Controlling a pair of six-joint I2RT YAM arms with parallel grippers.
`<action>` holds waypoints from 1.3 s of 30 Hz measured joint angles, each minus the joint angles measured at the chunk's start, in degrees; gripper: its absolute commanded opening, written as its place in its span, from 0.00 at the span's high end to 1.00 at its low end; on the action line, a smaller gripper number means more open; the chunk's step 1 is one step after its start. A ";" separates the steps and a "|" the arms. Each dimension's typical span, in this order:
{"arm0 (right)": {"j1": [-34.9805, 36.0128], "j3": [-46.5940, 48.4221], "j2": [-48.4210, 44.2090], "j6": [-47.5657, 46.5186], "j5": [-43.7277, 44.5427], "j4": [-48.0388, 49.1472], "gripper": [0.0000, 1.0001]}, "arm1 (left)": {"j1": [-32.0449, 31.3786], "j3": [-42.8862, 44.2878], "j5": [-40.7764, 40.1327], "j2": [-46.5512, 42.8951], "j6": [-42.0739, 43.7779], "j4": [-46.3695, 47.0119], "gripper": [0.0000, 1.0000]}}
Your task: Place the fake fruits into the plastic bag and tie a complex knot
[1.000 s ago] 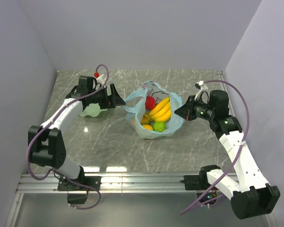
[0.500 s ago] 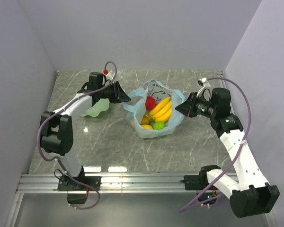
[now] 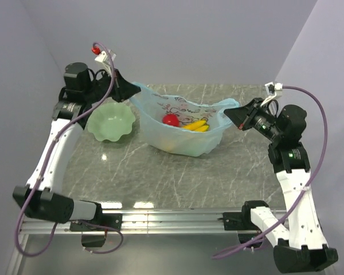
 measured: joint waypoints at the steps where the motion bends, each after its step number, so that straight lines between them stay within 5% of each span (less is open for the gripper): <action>1: 0.02 0.00 -1.03 0.20 0.11 0.26 1.00 | -0.15 0.44 -0.50 -1.42 1.60 -0.76 0.94; 12: 0.00 -8.41 -2.03 -1.70 0.28 2.82 1.00 | 0.39 -7.19 -7.96 -3.30 13.60 -11.80 0.95; 13: 0.00 -9.38 -1.49 -1.75 0.31 2.78 1.00 | 0.57 -7.74 -8.28 -2.84 14.34 -13.20 0.90; 15: 0.00 -10.34 -0.90 -1.77 0.31 2.60 1.00 | 0.76 -7.56 -8.68 -2.45 15.56 -14.71 0.64; 17: 0.00 -10.32 -0.87 -1.77 0.22 3.08 1.00 | 0.92 -4.94 -8.87 -2.01 17.00 -16.83 0.27; 21: 0.00 -10.19 -1.51 -1.79 -0.44 4.26 1.00 | 0.94 7.37 -9.03 0.33 20.74 -17.90 0.05; 26: 0.00 -10.19 -2.60 -2.45 -1.14 5.20 1.00 | -0.96 19.63 -7.23 3.43 25.03 -15.50 0.01; 29: 0.02 -10.16 -3.69 -3.41 -1.40 5.29 1.00 | -7.43 23.76 -7.89 7.48 28.44 -14.78 0.01; 34: 0.07 -10.16 -4.87 -4.85 -1.57 5.27 1.00 | -19.96 26.91 -10.64 18.86 35.47 -15.15 0.01; 39: 0.09 -10.16 -5.11 -5.79 -1.57 5.27 1.00 | -24.48 26.10 -14.64 29.27 43.34 -16.52 0.07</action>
